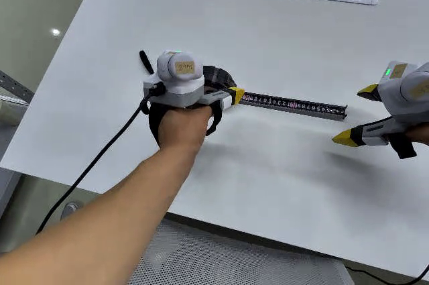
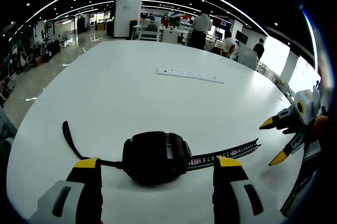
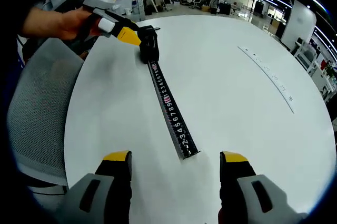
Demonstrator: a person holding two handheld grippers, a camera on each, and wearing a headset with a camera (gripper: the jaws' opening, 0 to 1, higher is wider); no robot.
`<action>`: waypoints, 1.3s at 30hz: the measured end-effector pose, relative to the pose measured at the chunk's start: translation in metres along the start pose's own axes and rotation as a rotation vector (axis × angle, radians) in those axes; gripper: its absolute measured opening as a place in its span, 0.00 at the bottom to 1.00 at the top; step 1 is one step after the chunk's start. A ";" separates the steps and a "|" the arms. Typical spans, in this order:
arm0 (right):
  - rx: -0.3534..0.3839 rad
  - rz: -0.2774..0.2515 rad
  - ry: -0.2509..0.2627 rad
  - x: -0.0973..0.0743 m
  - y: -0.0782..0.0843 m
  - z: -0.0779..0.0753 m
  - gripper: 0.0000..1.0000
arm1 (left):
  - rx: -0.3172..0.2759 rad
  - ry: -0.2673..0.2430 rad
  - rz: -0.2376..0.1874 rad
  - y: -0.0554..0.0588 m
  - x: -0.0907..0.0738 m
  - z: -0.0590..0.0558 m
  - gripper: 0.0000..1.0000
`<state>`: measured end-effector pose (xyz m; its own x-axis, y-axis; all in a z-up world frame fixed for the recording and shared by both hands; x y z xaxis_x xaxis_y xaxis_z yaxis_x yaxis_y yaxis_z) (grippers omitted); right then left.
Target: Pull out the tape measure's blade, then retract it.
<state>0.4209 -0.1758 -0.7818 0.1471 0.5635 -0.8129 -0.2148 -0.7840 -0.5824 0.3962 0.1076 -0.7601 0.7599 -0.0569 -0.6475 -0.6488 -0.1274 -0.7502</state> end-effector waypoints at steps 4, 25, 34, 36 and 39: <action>-0.020 0.010 -0.015 0.004 0.003 -0.002 0.61 | -0.007 -0.003 0.002 0.000 0.004 0.001 0.83; -0.103 0.049 -0.073 0.029 0.007 -0.020 0.46 | -0.010 0.019 -0.002 0.000 0.025 0.000 0.75; -0.149 0.063 -0.087 0.030 0.009 -0.026 0.36 | -0.003 0.005 0.003 -0.001 0.029 0.007 0.72; -0.165 0.065 -0.092 0.030 0.010 -0.024 0.33 | -0.003 0.003 0.002 -0.001 0.029 0.007 0.72; -0.182 0.061 -0.102 0.030 0.010 -0.022 0.29 | -0.004 0.005 0.001 -0.001 0.030 0.008 0.71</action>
<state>0.4444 -0.1732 -0.8121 0.0387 0.5298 -0.8473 -0.0414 -0.8463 -0.5311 0.4191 0.1136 -0.7793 0.7593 -0.0621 -0.6478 -0.6497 -0.1308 -0.7489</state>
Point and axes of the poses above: the centre of the closed fingertips' face, and the gripper's own axes: x roughly forward along the fingers, z roughly to its left, y roughly out of its underside, the point moved 3 cm from there along -x, roughly backward along the fingers, and after that the axes turned 3 degrees about -z, right-handed, at the moved point
